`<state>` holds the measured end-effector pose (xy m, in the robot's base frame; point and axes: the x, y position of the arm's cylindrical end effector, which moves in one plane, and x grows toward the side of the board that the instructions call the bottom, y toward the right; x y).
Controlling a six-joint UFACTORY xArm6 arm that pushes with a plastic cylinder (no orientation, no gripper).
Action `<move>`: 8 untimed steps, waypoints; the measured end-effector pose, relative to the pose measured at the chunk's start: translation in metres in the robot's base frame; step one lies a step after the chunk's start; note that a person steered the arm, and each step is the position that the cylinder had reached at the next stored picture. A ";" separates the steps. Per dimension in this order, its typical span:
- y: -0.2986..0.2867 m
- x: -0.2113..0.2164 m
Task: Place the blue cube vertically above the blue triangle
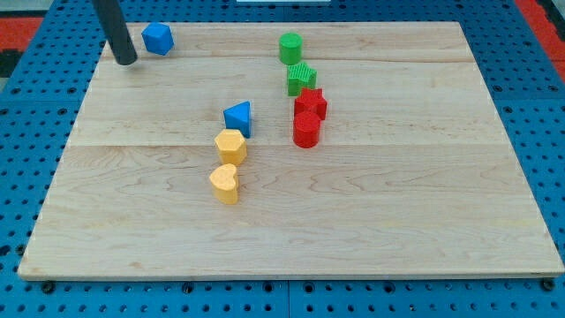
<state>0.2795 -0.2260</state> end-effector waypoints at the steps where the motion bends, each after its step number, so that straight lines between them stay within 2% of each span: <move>1: -0.011 -0.002; 2: -0.023 -0.056; 3: -0.031 -0.077; 5: -0.079 -0.083; 6: -0.043 -0.085; 7: 0.065 -0.055; 8: 0.092 -0.008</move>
<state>0.2716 -0.1336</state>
